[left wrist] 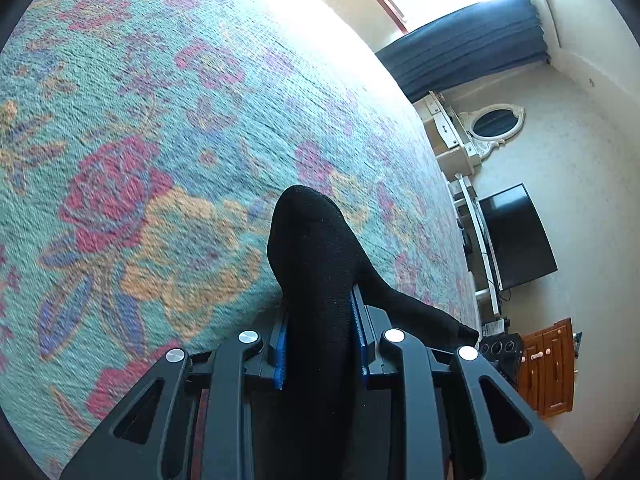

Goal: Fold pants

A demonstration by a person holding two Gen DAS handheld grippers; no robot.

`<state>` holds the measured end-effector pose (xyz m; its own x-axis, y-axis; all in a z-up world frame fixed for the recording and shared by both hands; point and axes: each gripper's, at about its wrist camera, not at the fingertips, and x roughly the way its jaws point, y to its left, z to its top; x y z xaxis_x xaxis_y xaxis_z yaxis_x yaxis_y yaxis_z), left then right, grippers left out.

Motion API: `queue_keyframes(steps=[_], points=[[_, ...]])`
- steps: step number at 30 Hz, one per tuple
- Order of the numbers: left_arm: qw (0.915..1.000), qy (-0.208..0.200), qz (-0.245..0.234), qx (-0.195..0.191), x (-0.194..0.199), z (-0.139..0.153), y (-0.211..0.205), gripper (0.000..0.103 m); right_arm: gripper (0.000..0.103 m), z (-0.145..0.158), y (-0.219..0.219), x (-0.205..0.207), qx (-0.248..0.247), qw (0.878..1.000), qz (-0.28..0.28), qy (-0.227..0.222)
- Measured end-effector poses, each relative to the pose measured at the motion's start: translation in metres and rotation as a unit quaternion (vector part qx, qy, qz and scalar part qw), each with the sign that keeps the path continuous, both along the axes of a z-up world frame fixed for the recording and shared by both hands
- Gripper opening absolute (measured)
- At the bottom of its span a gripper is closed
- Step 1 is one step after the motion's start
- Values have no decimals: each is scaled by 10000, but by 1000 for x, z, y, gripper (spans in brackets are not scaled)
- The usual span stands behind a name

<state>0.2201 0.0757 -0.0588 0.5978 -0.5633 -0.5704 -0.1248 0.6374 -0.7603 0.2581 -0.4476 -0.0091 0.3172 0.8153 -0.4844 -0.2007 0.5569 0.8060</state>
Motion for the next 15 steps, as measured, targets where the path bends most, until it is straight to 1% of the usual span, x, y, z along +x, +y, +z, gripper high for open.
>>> queue_keyframes(steps=[6,9,11,13,15], points=[[9991,98,380,173,20,0,35,26,32,-1,47,37,48,9999,97,-23],[9985,195,465,205,25,-9,45,26,32,-10,62,52,36,9999,64,112],[9988,213,444,65,25,-18,46,28,32,-18,60,56,164,9996,6,210],[9988,203,414,-152,26,-24,47,34,33,-25,54,55,370,9989,-26,300],[9980,170,396,-466,18,-29,52,41,36,-25,49,51,487,9982,-35,359]])
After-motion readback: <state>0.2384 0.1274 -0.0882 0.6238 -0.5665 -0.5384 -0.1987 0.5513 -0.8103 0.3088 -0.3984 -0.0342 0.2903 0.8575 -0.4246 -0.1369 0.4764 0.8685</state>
